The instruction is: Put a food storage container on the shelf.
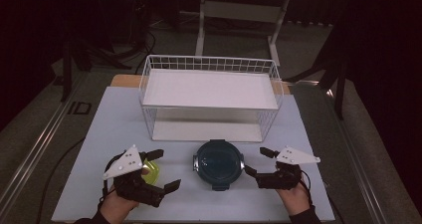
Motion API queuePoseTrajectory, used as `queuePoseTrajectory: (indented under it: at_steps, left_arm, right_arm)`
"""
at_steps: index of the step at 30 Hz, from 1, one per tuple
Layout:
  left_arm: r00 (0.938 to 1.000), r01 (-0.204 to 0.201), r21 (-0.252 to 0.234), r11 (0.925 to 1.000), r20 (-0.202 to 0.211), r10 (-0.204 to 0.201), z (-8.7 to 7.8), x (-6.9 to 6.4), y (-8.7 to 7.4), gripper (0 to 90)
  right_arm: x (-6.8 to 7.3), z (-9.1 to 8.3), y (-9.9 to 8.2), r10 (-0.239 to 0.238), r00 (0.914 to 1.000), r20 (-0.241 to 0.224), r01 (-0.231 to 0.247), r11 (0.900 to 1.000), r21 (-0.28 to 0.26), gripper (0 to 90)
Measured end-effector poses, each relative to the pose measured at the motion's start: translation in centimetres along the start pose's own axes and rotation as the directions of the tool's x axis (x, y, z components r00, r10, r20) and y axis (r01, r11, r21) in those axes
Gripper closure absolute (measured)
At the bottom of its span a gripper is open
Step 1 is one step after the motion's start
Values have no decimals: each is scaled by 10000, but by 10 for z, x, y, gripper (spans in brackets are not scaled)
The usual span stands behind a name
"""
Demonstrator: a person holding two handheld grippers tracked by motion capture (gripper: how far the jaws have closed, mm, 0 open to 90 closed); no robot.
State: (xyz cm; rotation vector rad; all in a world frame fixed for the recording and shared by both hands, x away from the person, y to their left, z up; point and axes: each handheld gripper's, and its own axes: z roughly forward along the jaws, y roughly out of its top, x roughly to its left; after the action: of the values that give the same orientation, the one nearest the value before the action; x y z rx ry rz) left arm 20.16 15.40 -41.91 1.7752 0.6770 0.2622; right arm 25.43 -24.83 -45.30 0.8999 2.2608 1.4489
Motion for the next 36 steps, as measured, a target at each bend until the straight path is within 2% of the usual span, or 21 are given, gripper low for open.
queuePoseTrajectory:
  at_steps: [2,4,5,7,10,11,12,14,16,17,20,22,24,27,28,29,30,33,34,35,36]
  left_arm:
    - [9999,109,165,9998,-6,-109,5,1,5,0]
    - [9998,172,220,9996,-68,-171,9,3,11,0]
    - [9998,210,207,9996,-25,-209,10,3,13,0]
    - [9996,275,232,9994,-45,-274,15,4,18,0]
    - [9990,441,496,9978,81,-446,21,7,21,0]
    - [9976,641,816,9946,190,-659,30,9,23,0]
    - [9977,654,991,9929,116,-669,34,10,24,0]
    - [9972,717,1298,9889,99,-736,42,13,24,0]
    - [9962,852,1417,9862,52,-868,46,16,24,0]
    - [9927,1182,1558,9807,69,-1207,53,22,23,0]
    - [9868,1583,1647,9736,83,-1618,62,29,23,0]
    - [9854,1672,1667,9717,39,-1702,64,31,23,0]
    - [9833,1799,1996,9632,-97,-1816,75,36,21,0]
    - [9763,2138,2341,9484,-170,-2159,83,41,18,0]
    - [9763,2138,2341,9484,-170,-2159,83,41,18,0]
    - [9683,2462,2653,9322,-262,-2483,89,46,16,0]
    - [9639,2623,2741,9252,-282,-2649,91,47,15,0]
    - [9463,3173,3171,8938,-442,-3203,98,54,11,0]
    - [9367,3445,3311,8785,-589,-3451,101,56,10,1]
    - [9211,3817,3469,8567,-660,-3836,103,59,7,1]
    - [9211,3817,3469,8567,-660,-3836,103,59,7,16]
  right_arm:
    - [2,-5,3,-38,10000,-19,38,9998,-216,207]
    - [4,-9,6,-200,9998,62,204,9982,-562,216]
    - [5,-13,8,-11,10000,-58,7,9971,-761,216]
    - [4,-14,10,90,9998,-186,-104,9970,-767,215]
    - [4,-16,12,74,9999,-131,-84,9974,-715,208]
    - [4,-16,13,-2,10000,15,3,9977,-676,204]
    - [4,-17,14,-1,9999,142,12,9970,-777,187]
    - [3,-15,14,29,9991,423,-7,9986,-530,179]
    - [3,-15,14,73,9991,410,-49,9983,-584,180]
    - [2,-14,13,56,9991,409,-33,9984,-572,180]
    - [-2,-13,13,-87,9994,325,109,9976,-684,217]
    - [-2,-14,14,-18,9994,360,43,9977,-677,223]
    - [-5,-13,14,305,9995,107,-299,9981,-536,223]
    - [-5,-12,13,449,9990,48,-447,9984,-342,190]
    - [-5,-12,13,449,9990,48,-447,9984,-342,190]
    - [-5,-11,12,507,9986,147,-503,9984,-264,159]
    - [-6,-8,11,750,9971,120,-751,9972,19,127]
    - [-9,-4,8,1114,9936,197,-1118,9934,250,103]
    - [-10,-4,8,1312,9912,173,-1316,9910,247,103]
    - [-12,-2,7,1558,9877,112,-1560,9872,325,103]
    - [-12,-2,7,1558,9877,112,-1560,9872,325,103]
